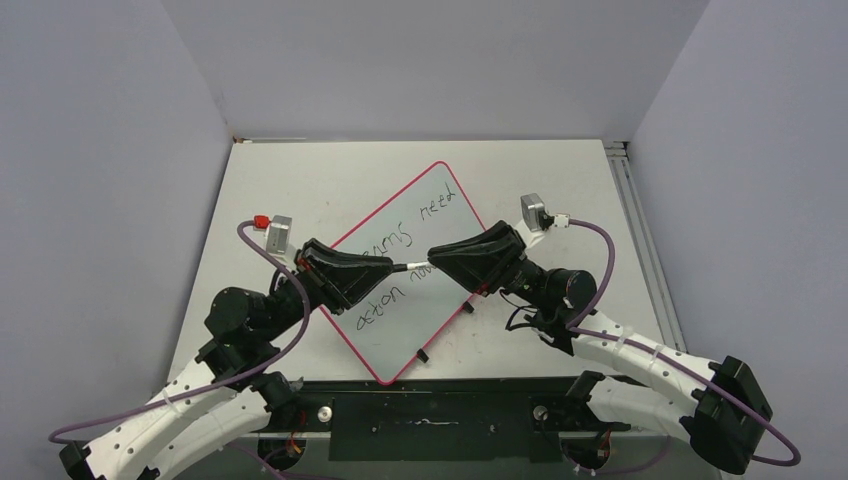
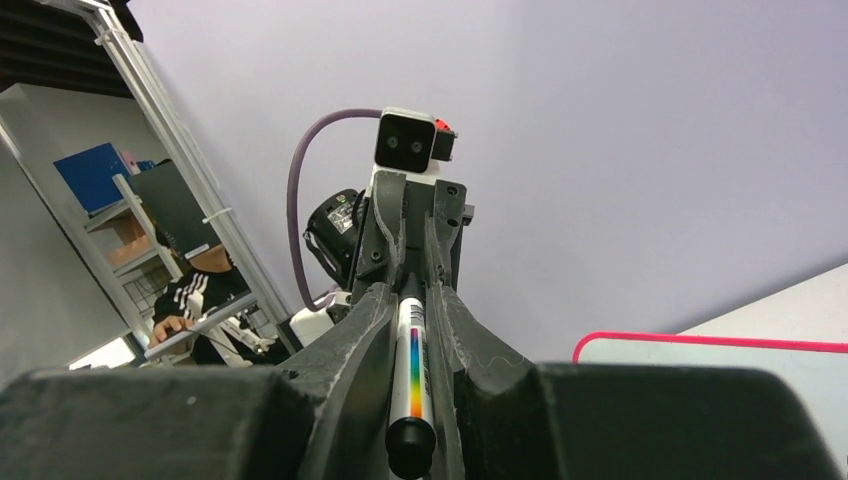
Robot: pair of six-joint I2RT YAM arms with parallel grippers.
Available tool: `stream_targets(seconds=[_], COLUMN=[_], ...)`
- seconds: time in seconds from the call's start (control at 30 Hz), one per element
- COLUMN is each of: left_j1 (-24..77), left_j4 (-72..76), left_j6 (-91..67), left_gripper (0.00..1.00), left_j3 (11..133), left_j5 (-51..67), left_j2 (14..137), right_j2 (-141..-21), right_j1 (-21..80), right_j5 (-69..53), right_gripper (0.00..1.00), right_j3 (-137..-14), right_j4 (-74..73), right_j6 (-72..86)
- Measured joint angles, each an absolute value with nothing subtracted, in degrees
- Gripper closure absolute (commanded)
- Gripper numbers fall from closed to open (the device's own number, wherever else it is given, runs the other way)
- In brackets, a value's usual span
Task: Write a sentence on the whiteboard
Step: Close the whiteboard marker at the center of the board.
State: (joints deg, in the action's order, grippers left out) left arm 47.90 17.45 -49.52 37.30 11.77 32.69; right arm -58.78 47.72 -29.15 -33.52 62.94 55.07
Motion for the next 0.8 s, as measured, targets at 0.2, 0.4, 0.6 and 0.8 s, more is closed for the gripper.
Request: stream_targets(seconds=[0.2, 0.4, 0.6, 0.8], left_j1=[48.10, 48.45, 48.45, 48.60], left_j4=[18.81, 20.18, 21.02, 13.78], left_j6=[-49.25, -49.08, -49.01, -46.09], left_gripper=[1.00, 1.00, 1.00, 0.36], left_j3=[37.08, 36.93, 36.95, 38.48], left_j5=[11.77, 11.75, 11.73, 10.96], left_j2=[33.21, 33.85, 34.81, 35.22], right_j2=[-59.00, -59.20, -59.16, -54.72], right_j1=[48.05, 48.49, 48.49, 50.09], right_j5=[-27.70, -26.35, -24.82, -21.63], right_gripper=[0.95, 0.95, 0.95, 0.95], right_j3=[-34.06, -34.41, -34.41, -36.03], right_j4=[63.16, 63.53, 63.68, 51.31], right_j6=[54.57, 54.26, 53.95, 48.16])
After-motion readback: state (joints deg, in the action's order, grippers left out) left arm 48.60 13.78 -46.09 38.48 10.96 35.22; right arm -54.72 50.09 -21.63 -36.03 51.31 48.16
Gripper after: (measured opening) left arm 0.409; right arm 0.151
